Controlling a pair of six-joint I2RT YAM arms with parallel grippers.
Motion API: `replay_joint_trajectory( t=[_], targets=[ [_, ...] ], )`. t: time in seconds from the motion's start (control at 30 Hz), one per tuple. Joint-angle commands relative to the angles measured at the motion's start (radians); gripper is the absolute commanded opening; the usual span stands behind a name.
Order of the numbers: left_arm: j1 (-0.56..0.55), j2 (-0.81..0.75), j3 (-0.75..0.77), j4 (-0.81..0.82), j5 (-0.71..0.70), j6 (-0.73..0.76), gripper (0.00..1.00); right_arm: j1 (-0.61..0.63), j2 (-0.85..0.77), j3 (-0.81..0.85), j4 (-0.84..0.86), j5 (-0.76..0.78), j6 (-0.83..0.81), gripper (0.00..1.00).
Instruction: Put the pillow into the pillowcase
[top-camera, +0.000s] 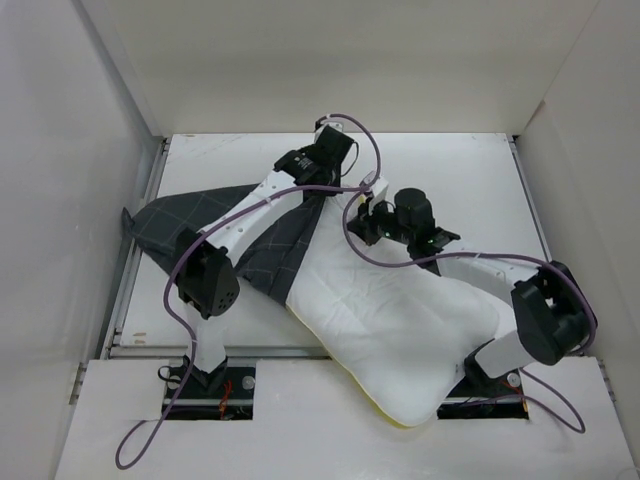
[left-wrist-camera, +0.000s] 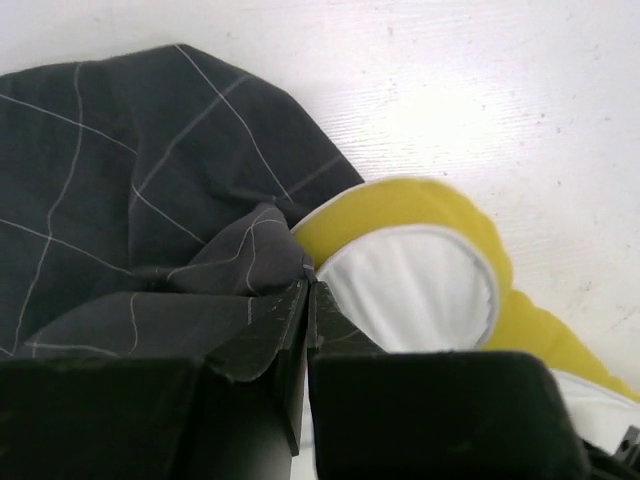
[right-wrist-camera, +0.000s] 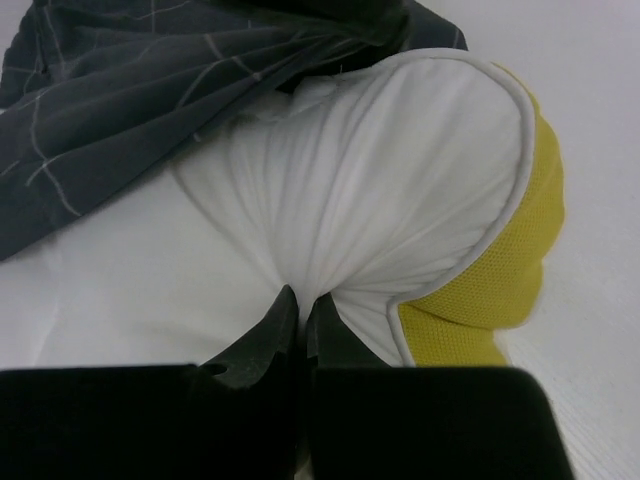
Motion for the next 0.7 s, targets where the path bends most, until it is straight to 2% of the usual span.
replay_joint_trajectory(
  t=[0.0,0.13,0.2,0.3,0.47,0.6,0.67],
  targets=[
    [0.003,-0.03,0.051,0.065,-0.032,-0.028,0.0,0.087,0.011,-0.006,0.078,-0.117,-0.032,0.0],
    [0.003,-0.021,0.074,0.054,-0.114,-0.038,0.0,0.198,0.0,-0.076,0.148,-0.155,-0.055,0.0],
    [0.003,-0.012,0.088,0.054,-0.114,-0.038,0.0,0.237,-0.01,-0.085,0.179,-0.155,-0.079,0.0],
    [0.003,-0.012,0.088,0.044,-0.06,-0.028,0.0,0.249,0.069,-0.052,0.179,-0.146,-0.079,0.0],
    [-0.017,-0.171,-0.092,0.114,-0.002,-0.028,0.0,0.249,0.184,0.04,0.202,-0.018,0.01,0.0],
    [-0.027,-0.343,-0.263,0.191,0.072,-0.038,0.0,0.118,0.255,0.051,0.367,-0.074,0.167,0.0],
    [-0.028,-0.422,-0.314,0.191,0.093,-0.047,0.0,0.062,0.298,0.051,0.527,-0.111,0.308,0.0]
  ],
)
